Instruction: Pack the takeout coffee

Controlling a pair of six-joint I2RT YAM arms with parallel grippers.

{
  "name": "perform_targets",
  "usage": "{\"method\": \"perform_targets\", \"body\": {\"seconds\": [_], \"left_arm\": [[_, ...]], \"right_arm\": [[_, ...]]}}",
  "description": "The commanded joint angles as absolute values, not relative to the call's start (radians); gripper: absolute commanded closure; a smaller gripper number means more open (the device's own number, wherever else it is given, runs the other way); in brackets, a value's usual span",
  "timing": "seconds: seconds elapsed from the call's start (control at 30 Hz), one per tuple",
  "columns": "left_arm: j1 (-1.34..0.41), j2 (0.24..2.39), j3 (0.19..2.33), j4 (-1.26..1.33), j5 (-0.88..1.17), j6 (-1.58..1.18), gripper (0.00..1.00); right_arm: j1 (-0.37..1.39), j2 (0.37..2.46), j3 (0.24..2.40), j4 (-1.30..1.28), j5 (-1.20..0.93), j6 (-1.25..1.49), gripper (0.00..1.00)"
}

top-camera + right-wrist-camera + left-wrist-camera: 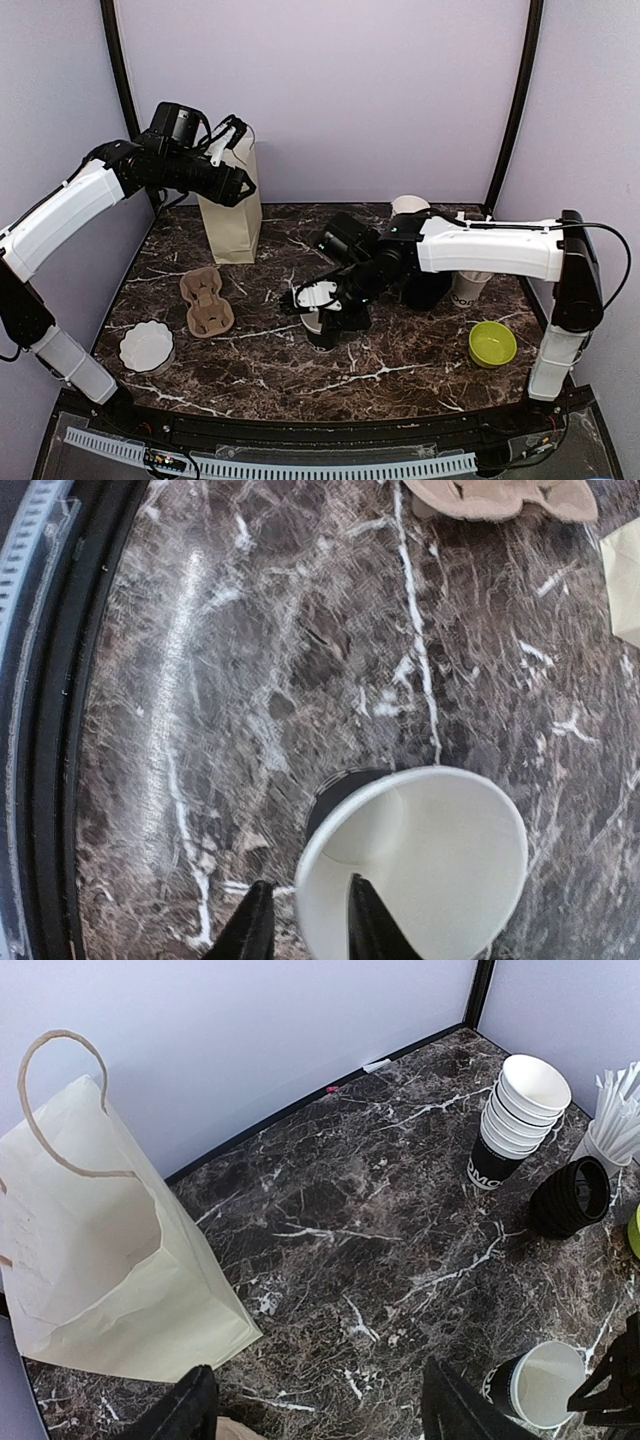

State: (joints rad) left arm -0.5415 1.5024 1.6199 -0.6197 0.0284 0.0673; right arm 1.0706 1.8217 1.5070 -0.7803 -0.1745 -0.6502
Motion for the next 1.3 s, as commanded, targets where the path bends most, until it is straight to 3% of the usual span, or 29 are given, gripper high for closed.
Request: {"method": "perform_targets", "body": {"seconds": [0.0,0.2,0.6,0.77,1.27], "left_arm": [[-0.543,1.462,1.609,-0.608,0.070,0.072,0.28],[-0.544,1.455,1.609,-0.604,0.137,0.084,0.28],[-0.545,1.471,1.623,-0.595,0.228,0.116,0.30],[-0.545,1.499,1.630,-0.594,0.239,0.115,0.30],[-0.545,1.493,1.610,-0.590,0.242,0.107,0.30]], "right_arm": [[1.076,1.807,1.630,-0.922,-0.327,-0.677,0.67],[0.960,1.749,1.708,-1.020,-0.414,-0.690,0.70],[0.682,1.505,1.378,-1.008,-0.126,-0.771,0.83],[0.587,1.486,1.352,-0.995,-0.074,-0.763,0.85],[0.528,1.620,1.394,-0.855,0.168,-0.641,0.76]]}}
